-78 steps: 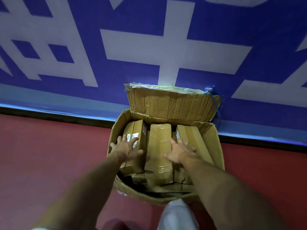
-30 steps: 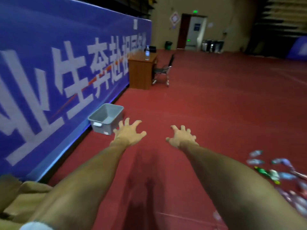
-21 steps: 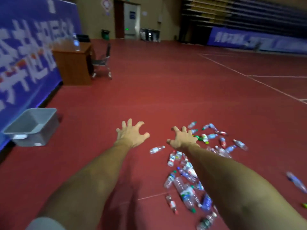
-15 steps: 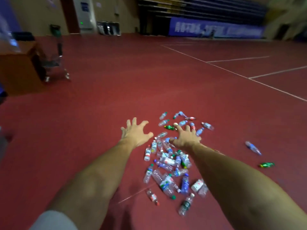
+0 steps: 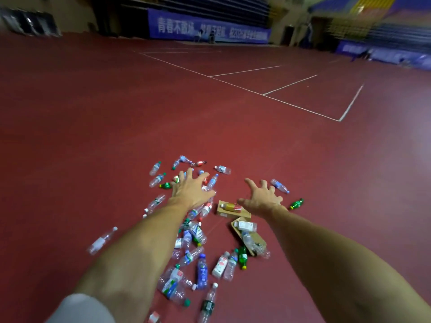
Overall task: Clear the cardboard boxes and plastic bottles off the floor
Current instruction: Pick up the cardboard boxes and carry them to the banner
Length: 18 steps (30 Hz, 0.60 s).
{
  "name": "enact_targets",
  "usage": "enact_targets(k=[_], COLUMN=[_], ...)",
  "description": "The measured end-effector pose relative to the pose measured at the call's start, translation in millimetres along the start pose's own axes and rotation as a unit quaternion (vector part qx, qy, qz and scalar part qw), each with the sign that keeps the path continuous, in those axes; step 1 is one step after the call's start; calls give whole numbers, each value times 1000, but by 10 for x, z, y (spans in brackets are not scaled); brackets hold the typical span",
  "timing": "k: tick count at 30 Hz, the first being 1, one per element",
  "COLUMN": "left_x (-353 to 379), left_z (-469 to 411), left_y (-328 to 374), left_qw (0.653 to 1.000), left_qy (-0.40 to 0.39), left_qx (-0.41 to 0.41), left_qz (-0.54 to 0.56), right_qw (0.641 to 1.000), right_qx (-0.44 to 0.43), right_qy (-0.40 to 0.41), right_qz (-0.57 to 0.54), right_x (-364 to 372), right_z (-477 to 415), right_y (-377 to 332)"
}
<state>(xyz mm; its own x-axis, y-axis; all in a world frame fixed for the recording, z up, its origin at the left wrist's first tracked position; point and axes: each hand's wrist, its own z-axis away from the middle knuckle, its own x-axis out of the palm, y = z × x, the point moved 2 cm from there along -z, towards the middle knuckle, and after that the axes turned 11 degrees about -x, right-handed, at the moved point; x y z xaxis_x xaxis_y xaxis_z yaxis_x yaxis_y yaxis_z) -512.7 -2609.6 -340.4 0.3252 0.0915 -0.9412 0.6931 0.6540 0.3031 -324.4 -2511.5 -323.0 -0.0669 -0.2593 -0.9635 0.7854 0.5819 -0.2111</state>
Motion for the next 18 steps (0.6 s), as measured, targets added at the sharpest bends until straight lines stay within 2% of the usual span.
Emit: enact_targets(k=[10, 18], left_x=[395, 703], left_z=[-891, -1370], left_y=[1262, 2320], left_qw=[998, 999], left_qy=[-22, -24], left_qx=[49, -5], left_qz=[-32, -33], right_qw=[1000, 1000], right_qx=[26, -25], right_qy=[-6, -9], right_qz=[-14, 9], right_x=[-278, -608], right_z=[-816, -1629], right_y=[1197, 2309])
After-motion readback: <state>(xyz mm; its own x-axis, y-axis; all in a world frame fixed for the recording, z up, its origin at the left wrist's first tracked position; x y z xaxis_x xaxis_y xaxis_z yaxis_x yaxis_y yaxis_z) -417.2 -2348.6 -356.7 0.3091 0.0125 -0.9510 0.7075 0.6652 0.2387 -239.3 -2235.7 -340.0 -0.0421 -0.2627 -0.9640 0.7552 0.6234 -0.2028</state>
